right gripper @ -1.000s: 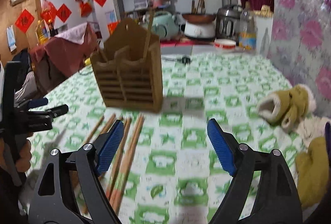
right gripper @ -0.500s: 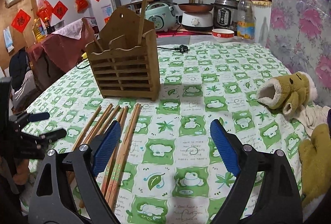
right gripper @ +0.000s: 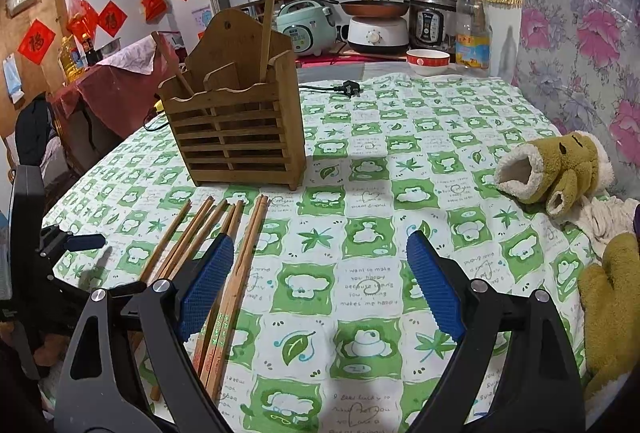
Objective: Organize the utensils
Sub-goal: 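Move both open tools back over the loose chopsticks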
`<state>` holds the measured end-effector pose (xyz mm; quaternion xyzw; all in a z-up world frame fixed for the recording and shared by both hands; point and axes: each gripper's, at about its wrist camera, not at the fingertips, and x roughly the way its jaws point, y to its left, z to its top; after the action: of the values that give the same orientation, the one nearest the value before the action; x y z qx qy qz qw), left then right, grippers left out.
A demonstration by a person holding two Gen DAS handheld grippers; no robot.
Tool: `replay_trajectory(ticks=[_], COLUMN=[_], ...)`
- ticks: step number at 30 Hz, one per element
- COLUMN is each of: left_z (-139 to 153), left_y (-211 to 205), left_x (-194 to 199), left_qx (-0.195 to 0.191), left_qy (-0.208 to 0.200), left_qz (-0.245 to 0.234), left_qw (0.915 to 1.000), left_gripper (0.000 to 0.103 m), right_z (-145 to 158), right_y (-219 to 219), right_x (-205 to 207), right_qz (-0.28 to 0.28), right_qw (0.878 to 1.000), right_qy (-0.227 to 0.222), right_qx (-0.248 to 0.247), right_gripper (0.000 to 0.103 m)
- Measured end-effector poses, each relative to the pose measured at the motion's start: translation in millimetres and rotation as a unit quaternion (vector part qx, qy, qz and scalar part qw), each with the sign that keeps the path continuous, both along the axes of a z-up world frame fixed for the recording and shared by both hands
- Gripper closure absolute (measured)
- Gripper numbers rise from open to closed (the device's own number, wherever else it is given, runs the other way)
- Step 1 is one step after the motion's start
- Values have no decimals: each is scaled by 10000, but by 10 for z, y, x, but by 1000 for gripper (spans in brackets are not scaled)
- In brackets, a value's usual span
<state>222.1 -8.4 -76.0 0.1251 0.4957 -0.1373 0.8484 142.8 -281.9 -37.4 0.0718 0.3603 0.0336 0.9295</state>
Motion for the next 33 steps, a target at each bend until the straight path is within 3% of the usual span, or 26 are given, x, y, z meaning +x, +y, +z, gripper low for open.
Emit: replay_trajectory(ticks=[4,7,9,12,22,33], left_z=[-11,-41,-34,-28,-36,-40], left_y=[259,501,523,483,495,498], left_x=[58,149,164,152,148,152], left_qx=[29,-360,-302,-173,-246,-255], left_qy=[-21,236,190,98,118,119], left_qz=[559,970,1070,1044,1068,1069], left_qw=[9984,9944,9936,9943,9939,9939], left_gripper=[5,5,5,4,4,4], right_z=[-22,-57,-94,-180,-421,-452], right_y=[13,44,83,154,329,436], right_x=[-8,-34,-63,-105,-67,-71], right_qz=[23,111,230,416,943,989], right_qw=[10000,9998,9994,9980,9887,9852], right_qy=[49,122,208,383,1106,1196], right_qx=[-40,-93,-152,-267,-363,-729], right_gripper=[17,17,17,17,17,18])
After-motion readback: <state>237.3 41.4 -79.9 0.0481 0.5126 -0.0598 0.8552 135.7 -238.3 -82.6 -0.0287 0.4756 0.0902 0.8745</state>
